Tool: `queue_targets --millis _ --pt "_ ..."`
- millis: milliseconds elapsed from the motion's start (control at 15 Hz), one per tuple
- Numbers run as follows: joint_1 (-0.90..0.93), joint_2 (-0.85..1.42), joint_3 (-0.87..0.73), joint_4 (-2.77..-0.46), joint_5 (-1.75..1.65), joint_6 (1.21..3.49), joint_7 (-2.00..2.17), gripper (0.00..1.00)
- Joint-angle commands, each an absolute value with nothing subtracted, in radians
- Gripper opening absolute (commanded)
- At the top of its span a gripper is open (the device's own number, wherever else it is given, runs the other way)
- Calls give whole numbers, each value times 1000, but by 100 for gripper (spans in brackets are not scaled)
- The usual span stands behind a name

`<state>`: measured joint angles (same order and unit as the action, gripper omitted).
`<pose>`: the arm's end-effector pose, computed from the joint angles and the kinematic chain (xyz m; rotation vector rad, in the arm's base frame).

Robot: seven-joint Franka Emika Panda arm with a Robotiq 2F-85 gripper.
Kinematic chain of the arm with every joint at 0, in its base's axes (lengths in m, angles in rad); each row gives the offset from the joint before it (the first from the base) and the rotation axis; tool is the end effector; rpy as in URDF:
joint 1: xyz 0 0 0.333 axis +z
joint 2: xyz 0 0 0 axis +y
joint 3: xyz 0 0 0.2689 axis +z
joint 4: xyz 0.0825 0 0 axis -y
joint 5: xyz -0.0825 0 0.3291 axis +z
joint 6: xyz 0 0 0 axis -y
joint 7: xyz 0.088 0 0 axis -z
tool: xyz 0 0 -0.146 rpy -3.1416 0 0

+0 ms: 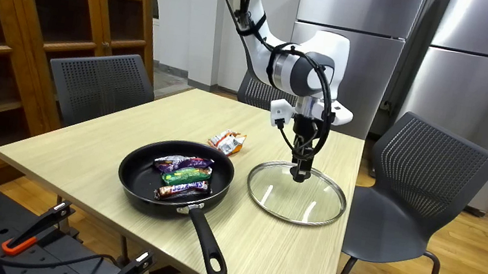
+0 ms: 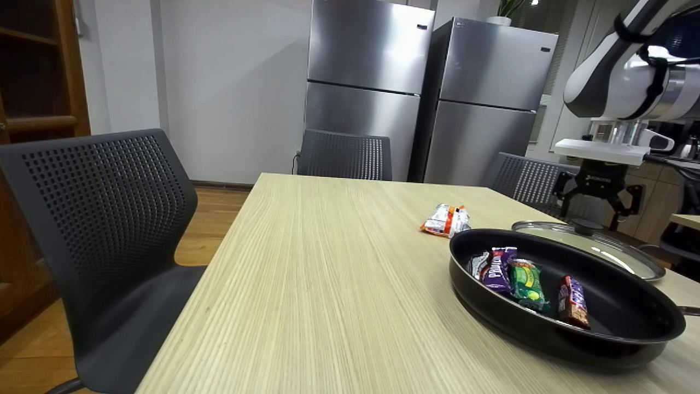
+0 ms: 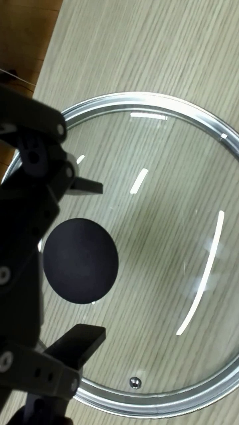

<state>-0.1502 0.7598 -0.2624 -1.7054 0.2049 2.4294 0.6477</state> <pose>0.5569 -0.2313 0.1301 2.5992 -1.6798 0.0045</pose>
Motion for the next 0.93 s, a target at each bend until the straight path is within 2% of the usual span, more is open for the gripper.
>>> queue_targets --millis 0,667,733,800,867 --pt "-168 802 -258 -1619 217 2362 677 100" --pt "-179 857 -256 -1540 212 2324 696 100" --pt "-178 859 -257 -1538 211 2326 697 75" --pt "-178 859 -256 -1539 212 2327 696 74" --pt "-179 858 -255 -1541 213 2328 695 66"
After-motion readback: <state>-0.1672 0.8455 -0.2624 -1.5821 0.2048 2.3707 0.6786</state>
